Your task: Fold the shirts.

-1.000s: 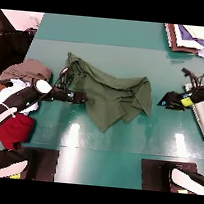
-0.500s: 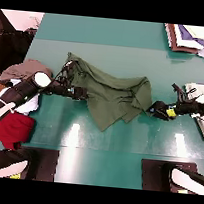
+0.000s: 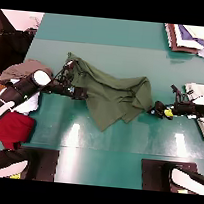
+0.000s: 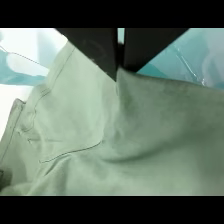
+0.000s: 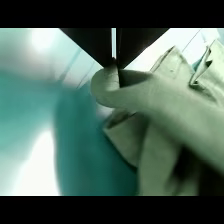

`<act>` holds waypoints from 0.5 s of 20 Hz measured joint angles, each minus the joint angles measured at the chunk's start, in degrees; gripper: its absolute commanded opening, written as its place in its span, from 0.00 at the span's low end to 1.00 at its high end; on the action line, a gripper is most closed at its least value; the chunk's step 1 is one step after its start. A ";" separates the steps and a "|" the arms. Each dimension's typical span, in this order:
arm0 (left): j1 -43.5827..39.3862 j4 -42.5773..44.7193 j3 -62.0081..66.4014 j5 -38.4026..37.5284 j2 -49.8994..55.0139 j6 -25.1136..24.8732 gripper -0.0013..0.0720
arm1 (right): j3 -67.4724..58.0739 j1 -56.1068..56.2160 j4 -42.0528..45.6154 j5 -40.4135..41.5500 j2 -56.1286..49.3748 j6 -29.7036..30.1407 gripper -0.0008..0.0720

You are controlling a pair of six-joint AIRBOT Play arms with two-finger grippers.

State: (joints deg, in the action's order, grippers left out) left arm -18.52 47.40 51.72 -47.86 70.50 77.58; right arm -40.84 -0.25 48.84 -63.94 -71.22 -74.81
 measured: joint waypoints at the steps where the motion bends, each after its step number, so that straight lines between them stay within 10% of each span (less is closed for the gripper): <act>1: 0.96 0.66 1.40 -0.92 -0.31 0.02 0.05 | -0.24 -0.59 0.59 -0.17 1.70 0.02 0.03; 10: 15.69 4.68 26.45 -5.92 -14.38 -0.55 0.05 | -22.14 -9.57 3.43 -3.43 18.80 -0.33 0.03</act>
State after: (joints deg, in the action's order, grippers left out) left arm -2.83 52.07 78.17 -53.78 56.12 77.03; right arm -62.98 -9.82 52.27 -67.37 -52.42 -75.13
